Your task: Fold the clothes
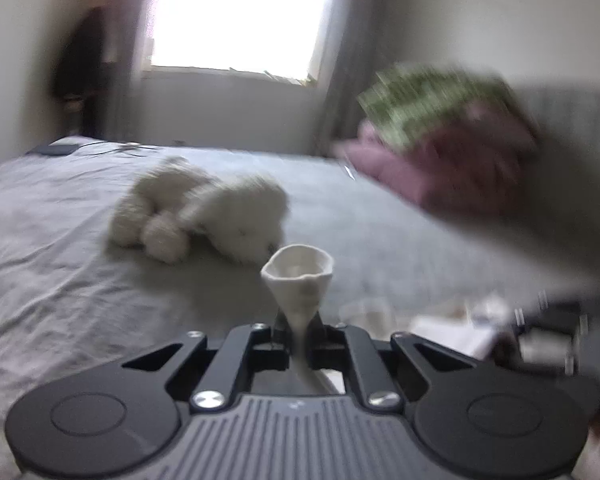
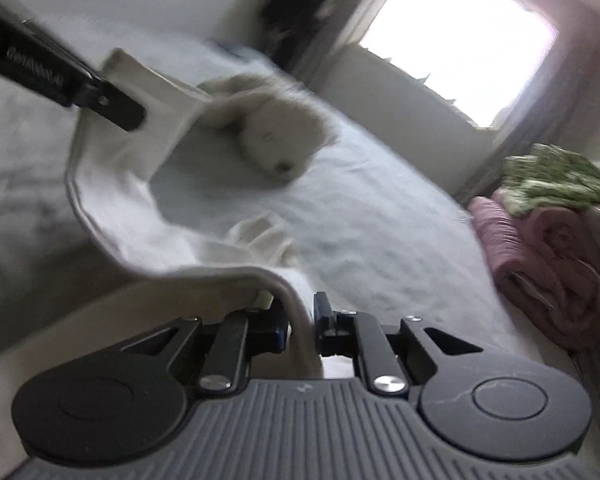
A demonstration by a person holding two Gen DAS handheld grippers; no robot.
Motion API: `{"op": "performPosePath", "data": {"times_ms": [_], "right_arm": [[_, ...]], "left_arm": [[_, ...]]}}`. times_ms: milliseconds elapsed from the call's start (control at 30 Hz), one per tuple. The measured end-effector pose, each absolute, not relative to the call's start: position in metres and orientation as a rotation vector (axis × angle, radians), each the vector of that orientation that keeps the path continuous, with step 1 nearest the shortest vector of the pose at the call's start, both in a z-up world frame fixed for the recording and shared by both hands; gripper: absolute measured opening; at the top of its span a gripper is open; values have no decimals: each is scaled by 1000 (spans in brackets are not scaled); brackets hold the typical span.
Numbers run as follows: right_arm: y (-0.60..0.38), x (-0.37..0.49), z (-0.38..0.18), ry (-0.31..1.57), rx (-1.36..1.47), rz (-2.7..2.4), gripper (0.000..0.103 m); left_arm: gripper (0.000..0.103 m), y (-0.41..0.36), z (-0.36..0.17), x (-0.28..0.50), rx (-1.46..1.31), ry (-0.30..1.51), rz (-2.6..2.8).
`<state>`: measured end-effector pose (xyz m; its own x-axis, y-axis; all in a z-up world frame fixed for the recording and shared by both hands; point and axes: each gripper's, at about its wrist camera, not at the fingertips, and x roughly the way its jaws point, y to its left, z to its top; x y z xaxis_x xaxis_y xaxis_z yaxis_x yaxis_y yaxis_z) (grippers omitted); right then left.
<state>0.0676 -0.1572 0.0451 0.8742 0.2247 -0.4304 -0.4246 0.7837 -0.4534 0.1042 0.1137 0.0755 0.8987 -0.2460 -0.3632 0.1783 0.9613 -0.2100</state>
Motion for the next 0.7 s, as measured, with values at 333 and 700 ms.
{"op": "performPosePath", "data": {"times_ms": [333, 700], "right_arm": [[-141, 64, 15, 509, -683, 442, 27], [-164, 63, 71, 433, -457, 513, 39]], "left_arm": [[7, 133, 60, 113, -243, 410, -122], [7, 131, 74, 101, -309, 325, -193]]}}
